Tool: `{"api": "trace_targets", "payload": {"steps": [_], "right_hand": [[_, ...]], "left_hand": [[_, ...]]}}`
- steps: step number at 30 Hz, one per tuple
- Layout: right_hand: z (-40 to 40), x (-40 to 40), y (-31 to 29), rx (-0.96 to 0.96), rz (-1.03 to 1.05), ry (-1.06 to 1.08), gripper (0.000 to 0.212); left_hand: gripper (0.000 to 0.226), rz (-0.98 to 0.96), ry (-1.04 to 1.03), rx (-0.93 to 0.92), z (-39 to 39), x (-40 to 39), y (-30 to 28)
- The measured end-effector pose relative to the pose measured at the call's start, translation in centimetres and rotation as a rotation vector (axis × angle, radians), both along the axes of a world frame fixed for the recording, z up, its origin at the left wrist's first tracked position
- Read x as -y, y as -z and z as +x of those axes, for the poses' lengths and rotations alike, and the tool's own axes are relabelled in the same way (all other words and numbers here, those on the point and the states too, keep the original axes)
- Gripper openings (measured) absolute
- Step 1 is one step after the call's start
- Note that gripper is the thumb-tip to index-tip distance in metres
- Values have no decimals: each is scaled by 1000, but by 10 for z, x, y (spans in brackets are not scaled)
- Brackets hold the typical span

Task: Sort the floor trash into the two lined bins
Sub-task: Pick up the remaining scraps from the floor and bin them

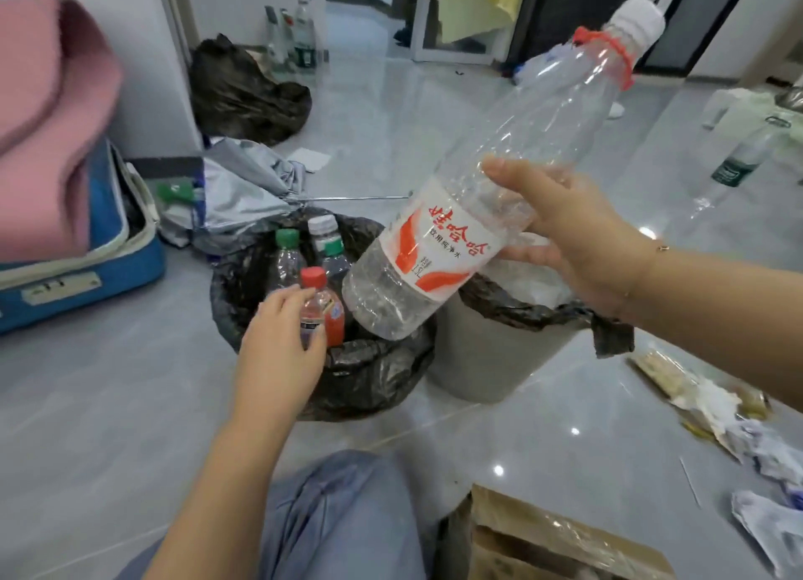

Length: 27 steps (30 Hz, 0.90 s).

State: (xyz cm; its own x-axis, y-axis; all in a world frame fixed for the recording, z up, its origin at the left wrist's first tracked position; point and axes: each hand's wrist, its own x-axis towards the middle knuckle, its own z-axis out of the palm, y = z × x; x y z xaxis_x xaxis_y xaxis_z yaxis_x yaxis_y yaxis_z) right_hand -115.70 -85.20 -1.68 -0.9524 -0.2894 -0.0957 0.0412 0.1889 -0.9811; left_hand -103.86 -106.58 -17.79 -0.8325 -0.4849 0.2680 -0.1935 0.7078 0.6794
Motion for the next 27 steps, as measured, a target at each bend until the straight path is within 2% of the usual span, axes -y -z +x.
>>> {"api": "trace_targets", "payload": {"steps": [3,6,8,10,13,19,24,27], "right_hand": [[-12,22,16,30,-32,41,102],[-22,47,30,51,-43,117,92],[-29,62,37,-9,42,155,95],[-32,73,41,-153,184,142,90],[-32,85,45,-304,331,9,85],[-31,106,55,-316,558,-188,91],[-16,113,86,-261,594,-256,87],[-9,109,109,-253,692,-291,91]], "left_hand": [[71,48,23,99,-19,25,-14],[84,73,92,264,-40,49,-19],[76,65,124,331,-46,54,-16],[58,-31,124,353,-48,52,-13],[39,-152,93,297,-46,47,-8],[23,-74,-24,176,-40,51,-2],[26,-114,-75,124,-30,53,0],[26,-139,-56,113,-33,48,-1]]}}
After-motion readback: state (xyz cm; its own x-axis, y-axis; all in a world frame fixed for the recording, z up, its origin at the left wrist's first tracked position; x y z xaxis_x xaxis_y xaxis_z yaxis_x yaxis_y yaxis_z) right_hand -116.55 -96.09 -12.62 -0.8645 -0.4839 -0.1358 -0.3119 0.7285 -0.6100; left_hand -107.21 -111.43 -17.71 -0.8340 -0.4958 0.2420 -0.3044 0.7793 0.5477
